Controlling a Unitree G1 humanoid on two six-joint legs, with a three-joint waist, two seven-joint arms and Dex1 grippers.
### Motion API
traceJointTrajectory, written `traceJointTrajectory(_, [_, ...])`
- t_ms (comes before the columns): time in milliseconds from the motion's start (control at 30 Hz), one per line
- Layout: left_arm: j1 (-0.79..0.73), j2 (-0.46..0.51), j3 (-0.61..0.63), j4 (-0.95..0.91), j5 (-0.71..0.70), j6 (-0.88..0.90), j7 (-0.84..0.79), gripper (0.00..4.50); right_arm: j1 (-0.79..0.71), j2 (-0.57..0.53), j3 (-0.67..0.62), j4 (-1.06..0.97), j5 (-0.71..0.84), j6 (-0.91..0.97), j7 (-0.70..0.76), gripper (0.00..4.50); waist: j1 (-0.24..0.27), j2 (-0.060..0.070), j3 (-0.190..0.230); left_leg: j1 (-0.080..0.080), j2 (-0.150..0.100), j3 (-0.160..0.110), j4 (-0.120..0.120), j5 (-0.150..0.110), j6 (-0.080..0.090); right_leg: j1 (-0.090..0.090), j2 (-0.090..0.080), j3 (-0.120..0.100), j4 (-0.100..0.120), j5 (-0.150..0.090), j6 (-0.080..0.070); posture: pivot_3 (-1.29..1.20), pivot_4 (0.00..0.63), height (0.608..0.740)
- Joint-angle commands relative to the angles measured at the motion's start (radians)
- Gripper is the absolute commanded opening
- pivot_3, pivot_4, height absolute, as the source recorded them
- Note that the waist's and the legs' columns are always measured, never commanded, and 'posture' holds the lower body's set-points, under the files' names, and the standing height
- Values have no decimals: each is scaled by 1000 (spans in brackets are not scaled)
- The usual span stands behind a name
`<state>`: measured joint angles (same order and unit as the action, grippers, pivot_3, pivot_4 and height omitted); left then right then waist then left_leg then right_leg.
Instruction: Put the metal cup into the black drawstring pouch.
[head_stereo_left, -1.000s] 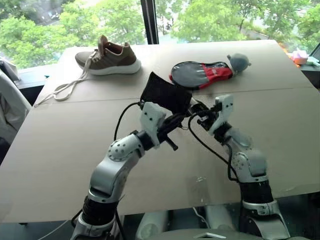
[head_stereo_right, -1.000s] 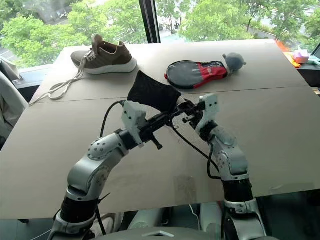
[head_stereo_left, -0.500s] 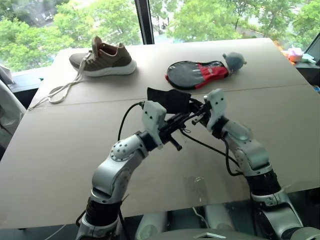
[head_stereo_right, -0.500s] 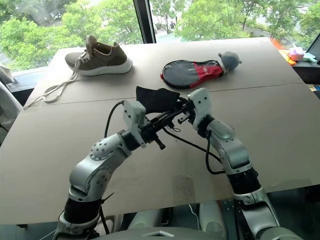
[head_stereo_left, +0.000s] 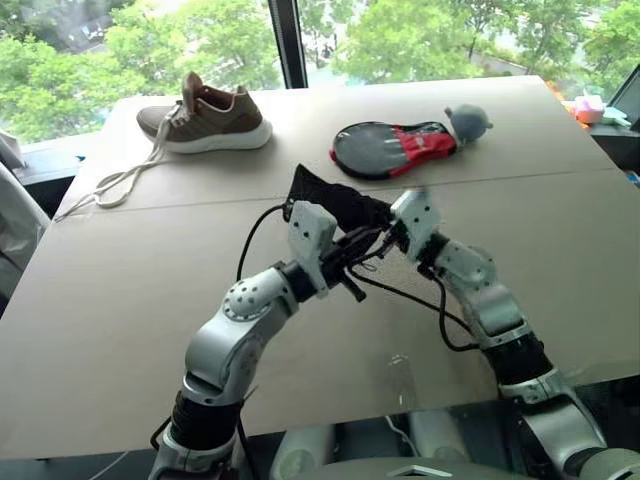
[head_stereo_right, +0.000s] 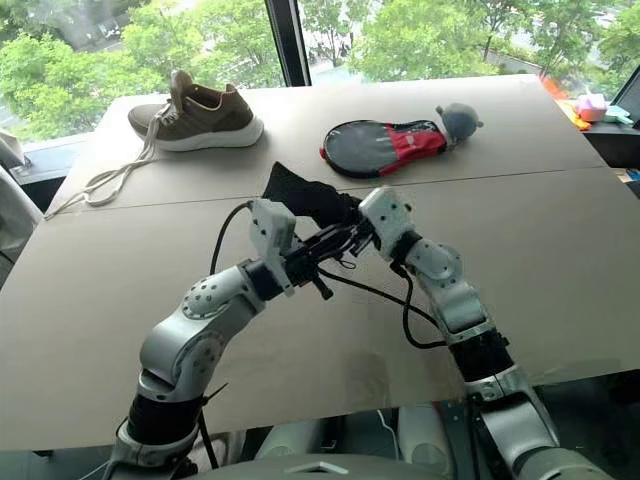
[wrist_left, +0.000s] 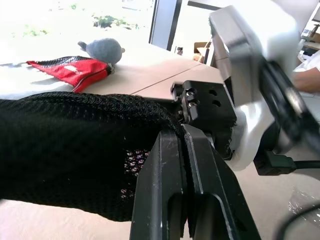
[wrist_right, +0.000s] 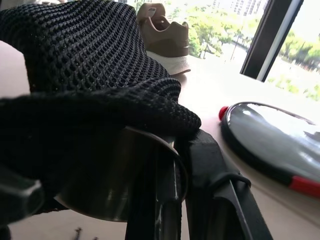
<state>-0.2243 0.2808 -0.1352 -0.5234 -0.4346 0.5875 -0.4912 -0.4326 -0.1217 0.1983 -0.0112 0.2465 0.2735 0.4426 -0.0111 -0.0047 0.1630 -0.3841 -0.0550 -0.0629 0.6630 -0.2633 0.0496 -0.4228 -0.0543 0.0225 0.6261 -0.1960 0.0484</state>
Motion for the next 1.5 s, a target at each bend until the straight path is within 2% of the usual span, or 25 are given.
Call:
traceJointTrajectory(33, [5, 0, -47, -44, -14, -33, -40, 0, -10, 51, -124, -97, 138, 248, -109, 119, 2, 0, 0, 0, 0, 0, 0, 0, 1, 0, 0, 0, 0, 0, 0, 0, 150, 740])
traceJointTrajectory(133, [3, 0, -42, -39, -16, -37, -41, 0, -25, 29, -138, -124, 130, 306, -117, 1047, 6, 0, 0, 0, -1, -1, 0, -1, 1, 0, -1, -2, 0, 0, 0, 0, 150, 740])
traceJointTrajectory(300, [4, -22, -20, -27, -33, -34, -24, 0, -27, 11, -140, -151, 135, 303, -93, 3424, -3, 0, 0, 0, -1, 0, -1, 0, 0, 0, 0, -2, 0, 0, 0, 0, 150, 740])
traceJointTrajectory(333, [4, -31, -10, -22, -37, -30, -15, 0, -24, 9, -144, -162, 144, 311, -88, 3731, -3, 0, 0, 0, -1, 0, -2, 0, 0, -1, 0, -2, 0, 0, 0, 0, 150, 740])
traceJointTrajectory(367, [4, -37, 0, -16, -41, -28, -8, 0, -19, 0, -145, -175, 151, 321, -77, 4221, -3, 0, 0, 1, -1, 0, -2, 0, 0, -1, 1, -2, 0, 0, 0, 0, 150, 740])
traceJointTrajectory(467, [1, -47, 27, 2, -53, -24, 9, 0, 4, -50, -143, -220, 168, 354, -30, 4221, -2, 0, 0, 0, 0, 0, -3, 0, 0, -1, 1, -2, 0, 0, 0, 0, 150, 740])
traceJointTrajectory(733, [-21, -65, 89, 85, -67, -9, 56, 0, 52, -269, -165, -350, 282, 483, 157, 4221, 2, 0, 0, 0, -3, 0, -3, -1, 2, -1, 1, -3, -1, 0, 0, 0, 150, 740])
traceJointTrajectory(867, [-33, -71, 104, 99, -84, 0, 56, 0, 45, -305, -169, -363, 293, 499, 161, 4221, 0, 0, 0, 0, -1, 0, -3, -1, 3, -1, 0, -3, -1, 0, 0, 0, 150, 740])
traceJointTrajectory(1133, [-36, -81, 117, 83, -149, 21, 52, 0, 52, -299, -154, -370, 269, 468, 143, 4221, 2, 0, 0, 0, -1, 0, -2, 0, 1, -1, 0, -3, -1, 0, 0, 0, 150, 740])
traceJointTrajectory(1300, [-43, -72, 118, 81, -159, 25, 53, 0, 60, -332, -130, -330, 190, 376, 160, 4221, 4, 0, 0, 0, -1, 0, -2, 0, 1, -1, 0, -3, -1, 0, 0, 0, 150, 740])
traceJointTrajectory(1400, [-48, -70, 120, 83, -161, 26, 53, 0, 56, -334, -124, -330, 167, 325, 172, 3404, 4, 0, 0, 0, -1, 0, -2, 0, 0, -1, 0, -3, -1, 0, 0, 0, 150, 740])
traceJointTrajectory(1467, [-53, -70, 121, 86, -161, 28, 54, 0, 56, -347, -107, -345, 153, 310, 194, 2655, 4, 0, 0, 0, -1, 0, -2, 0, 0, -1, 0, -3, -1, 0, 0, 0, 150, 740])
traceJointTrajectory(1500, [-54, -70, 121, 87, -161, 29, 54, 0, 58, -352, -96, -351, 143, 305, 199, 2139, 4, 0, 0, 0, -1, 0, -2, 0, 0, -1, 0, -3, -1, 0, 0, 0, 150, 740])
